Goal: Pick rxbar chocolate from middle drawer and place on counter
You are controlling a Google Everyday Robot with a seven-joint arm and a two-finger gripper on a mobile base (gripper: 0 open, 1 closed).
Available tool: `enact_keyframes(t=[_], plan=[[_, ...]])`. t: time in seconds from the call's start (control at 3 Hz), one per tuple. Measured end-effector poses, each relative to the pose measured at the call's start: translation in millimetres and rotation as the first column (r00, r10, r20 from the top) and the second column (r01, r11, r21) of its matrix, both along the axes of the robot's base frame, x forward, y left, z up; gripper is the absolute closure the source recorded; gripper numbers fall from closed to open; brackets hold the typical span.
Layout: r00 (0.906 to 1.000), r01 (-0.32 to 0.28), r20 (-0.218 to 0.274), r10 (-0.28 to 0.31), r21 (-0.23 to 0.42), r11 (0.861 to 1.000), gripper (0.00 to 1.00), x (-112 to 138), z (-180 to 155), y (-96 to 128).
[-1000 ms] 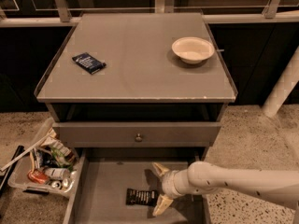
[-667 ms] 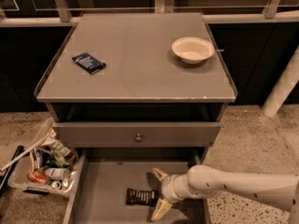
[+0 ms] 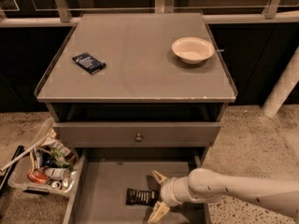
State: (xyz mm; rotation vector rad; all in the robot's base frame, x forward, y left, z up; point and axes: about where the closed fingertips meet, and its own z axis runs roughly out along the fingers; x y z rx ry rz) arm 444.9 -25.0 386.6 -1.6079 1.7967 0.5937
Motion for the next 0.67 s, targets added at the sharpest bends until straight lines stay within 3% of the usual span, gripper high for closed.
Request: enact_keyframes(t=[0.67], plan=[[0.9979,0.043,-0.048,-0.043,-0.005,0.999,0.00,6.6,-23.3,-0.3]])
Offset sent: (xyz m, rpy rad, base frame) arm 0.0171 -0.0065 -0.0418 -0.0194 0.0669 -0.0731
